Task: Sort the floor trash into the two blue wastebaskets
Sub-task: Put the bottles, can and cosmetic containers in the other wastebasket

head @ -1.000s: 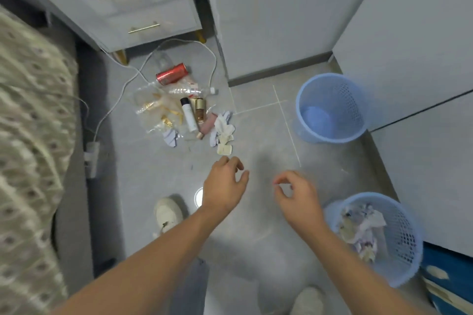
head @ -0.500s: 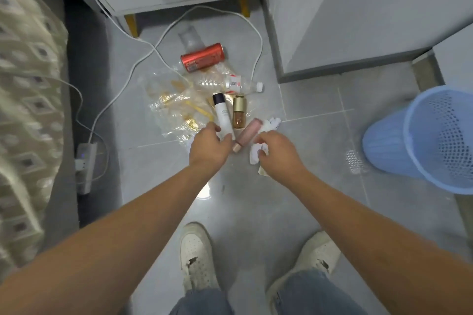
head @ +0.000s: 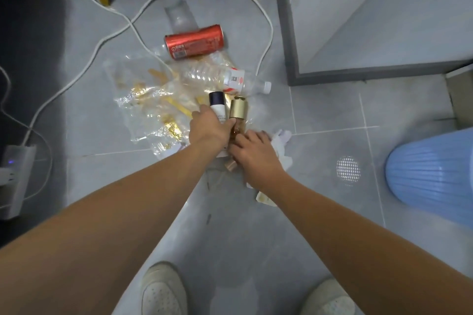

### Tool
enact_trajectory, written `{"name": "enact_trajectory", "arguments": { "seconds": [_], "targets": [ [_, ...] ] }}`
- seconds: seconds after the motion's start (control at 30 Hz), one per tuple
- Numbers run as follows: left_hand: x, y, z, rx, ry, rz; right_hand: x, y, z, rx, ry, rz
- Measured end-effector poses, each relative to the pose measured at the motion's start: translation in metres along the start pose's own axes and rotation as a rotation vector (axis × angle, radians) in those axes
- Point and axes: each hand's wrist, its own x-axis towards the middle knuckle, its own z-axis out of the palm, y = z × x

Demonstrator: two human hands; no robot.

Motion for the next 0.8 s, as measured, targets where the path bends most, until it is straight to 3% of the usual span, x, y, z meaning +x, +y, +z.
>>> {"name": "enact_trajectory", "arguments": {
  "seconds": [0.2, 0.33, 0.57, 0.8],
  "targets": [
    [0.001, -0.002, -0.001, -0.021, -0.071, -0.036, -0.012, -0.002, -0.012, 0.062, 0.093, 0.047],
    [-0.038, 0.002, -0.029, -0.071, 0.025, 0.009, -0.032, -0.010, -0.043, 0.214, 0.225, 0.110],
    [-0.157, 0.052, -0.093, -0.270, 0.088, 0.374, -0.102, -0.014, -0.134, 0.703, 0.536, 0.467],
    [-0.266, 0.178, -0.089, -0.362, -0.064, 0.647, -0.222, 0.046, -0.234, 0.801, 0.767, 0.646]
  ]
}}
